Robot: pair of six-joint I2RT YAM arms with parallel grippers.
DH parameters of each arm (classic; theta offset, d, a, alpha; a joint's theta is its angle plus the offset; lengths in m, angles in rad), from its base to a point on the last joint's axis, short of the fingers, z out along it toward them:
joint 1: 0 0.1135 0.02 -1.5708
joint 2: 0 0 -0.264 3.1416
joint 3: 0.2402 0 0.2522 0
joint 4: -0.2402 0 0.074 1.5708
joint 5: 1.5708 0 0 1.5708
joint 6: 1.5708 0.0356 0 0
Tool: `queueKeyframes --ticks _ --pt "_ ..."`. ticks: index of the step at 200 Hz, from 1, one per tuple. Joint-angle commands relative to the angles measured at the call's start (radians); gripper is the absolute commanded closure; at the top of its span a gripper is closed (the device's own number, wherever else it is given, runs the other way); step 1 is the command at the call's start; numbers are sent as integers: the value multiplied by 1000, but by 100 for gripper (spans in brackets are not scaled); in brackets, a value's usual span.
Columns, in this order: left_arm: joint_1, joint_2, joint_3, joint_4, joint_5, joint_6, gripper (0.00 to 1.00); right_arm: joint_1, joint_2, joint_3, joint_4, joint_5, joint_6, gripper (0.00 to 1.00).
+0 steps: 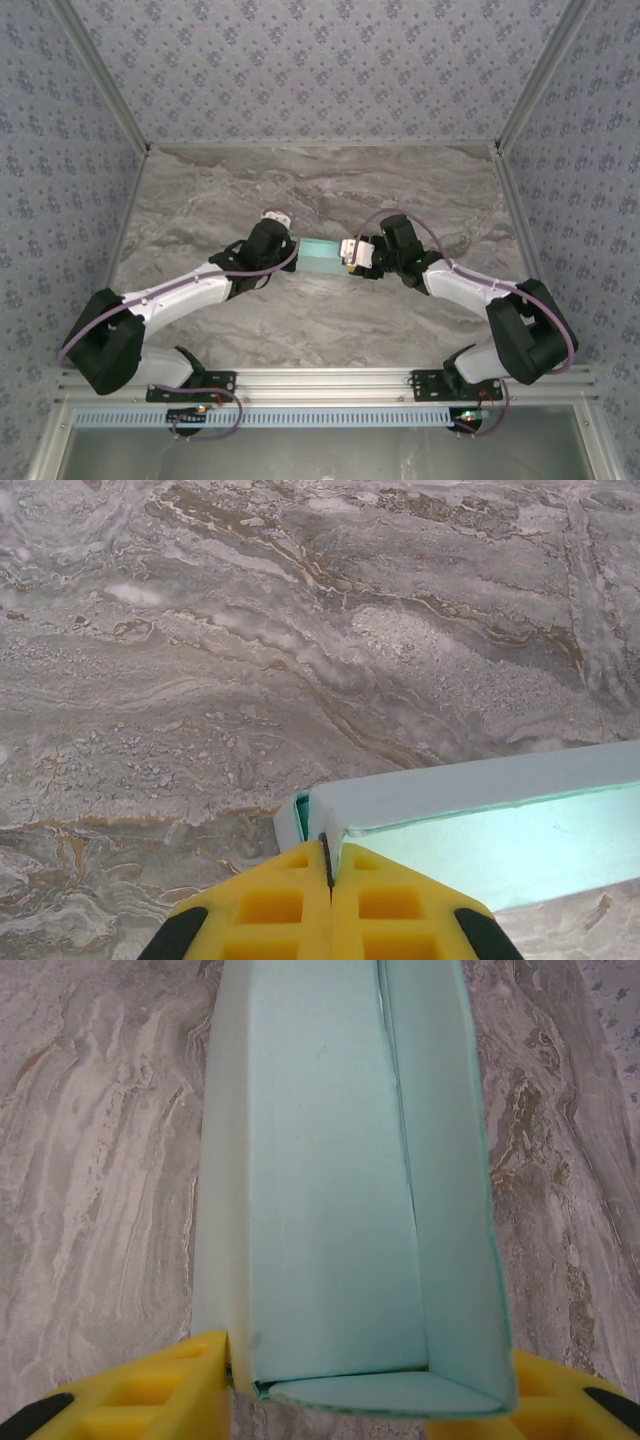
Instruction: Fold the paper box
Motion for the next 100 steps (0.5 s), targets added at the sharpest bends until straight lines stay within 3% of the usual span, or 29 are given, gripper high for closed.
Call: queueKeyframes --ticks 1,22,67,83,100 --pt "-9 -6 -41 -8 60 0 87 -4 36 -7 -16 10 -22 53" --pt "-9 -75 -42 -22 66 36 51 -12 49 8 -58 3 -29 53" --pt "21 -355 -77 -2 7 50 2 -25 58 26 -87 -18 -24 53" --pt "81 -389 -70 -22 30 -49 1 -27 65 33 -103 -19 -28 53" --pt "184 -338 -18 -93 140 -173 1 -28 67 35 -107 -25 -28 53"
